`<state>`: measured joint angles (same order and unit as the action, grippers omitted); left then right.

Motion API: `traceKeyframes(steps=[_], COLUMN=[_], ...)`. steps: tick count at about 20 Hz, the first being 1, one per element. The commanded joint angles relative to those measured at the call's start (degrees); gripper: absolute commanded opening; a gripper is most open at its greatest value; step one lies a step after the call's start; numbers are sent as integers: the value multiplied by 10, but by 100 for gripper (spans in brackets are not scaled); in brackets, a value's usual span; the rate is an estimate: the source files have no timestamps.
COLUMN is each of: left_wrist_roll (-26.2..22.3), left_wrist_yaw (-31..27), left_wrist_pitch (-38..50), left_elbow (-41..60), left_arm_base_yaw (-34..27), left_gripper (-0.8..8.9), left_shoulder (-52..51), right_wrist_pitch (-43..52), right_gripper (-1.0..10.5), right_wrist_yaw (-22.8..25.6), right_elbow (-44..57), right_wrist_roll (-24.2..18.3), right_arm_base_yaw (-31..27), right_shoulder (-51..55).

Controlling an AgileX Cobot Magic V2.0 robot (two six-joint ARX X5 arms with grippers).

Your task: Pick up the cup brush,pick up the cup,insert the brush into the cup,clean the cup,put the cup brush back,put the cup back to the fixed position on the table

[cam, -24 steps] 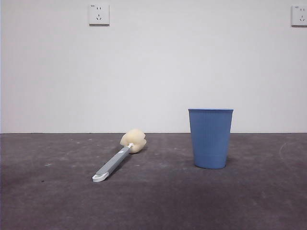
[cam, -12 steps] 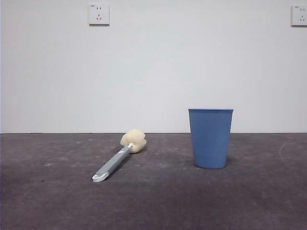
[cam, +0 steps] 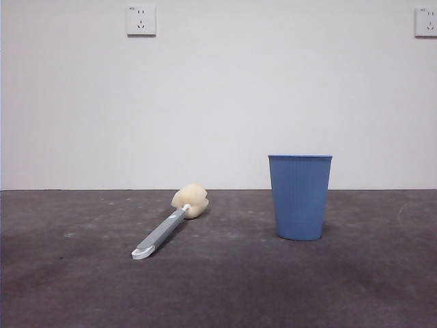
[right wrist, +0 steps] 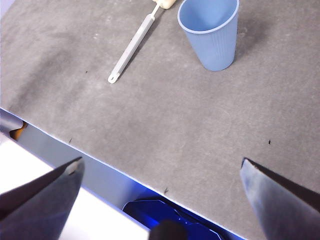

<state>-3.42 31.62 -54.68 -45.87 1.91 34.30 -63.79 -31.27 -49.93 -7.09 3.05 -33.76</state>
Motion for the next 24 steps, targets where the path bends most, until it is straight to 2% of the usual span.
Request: traceKeyframes(steps=[1, 6, 11, 14, 17, 24], left_wrist_roll=[-2, 55, 127, 140, 140, 156], left_wrist_yaw=[-12, -92, -265, -324, -362, -376], left_wrist_pitch=[21, 114, 254, 295, 302, 307], left_elbow=[-16, -30, -32, -56, -110, -175], left_arm_base_yaw=[17, 117, 248, 292, 315, 322], left_gripper=[503, 503, 502, 501, 501, 500], left_shoulder=[37, 154, 301, 403, 504, 648], right_wrist_pitch=[3, 3, 3, 3, 3, 3], right_gripper=[567, 567, 567, 566, 566, 566], right_wrist_yaw=[1, 1, 1, 1, 1, 1], right_elbow=[-2, -2, -2, -2, -2, -2], right_wrist_roll=[2, 2, 2, 10, 12, 17], right_arm_base_yaw=[1, 1, 1, 1, 1, 1], right_shoulder=[0, -4, -4, -4, -4, -4])
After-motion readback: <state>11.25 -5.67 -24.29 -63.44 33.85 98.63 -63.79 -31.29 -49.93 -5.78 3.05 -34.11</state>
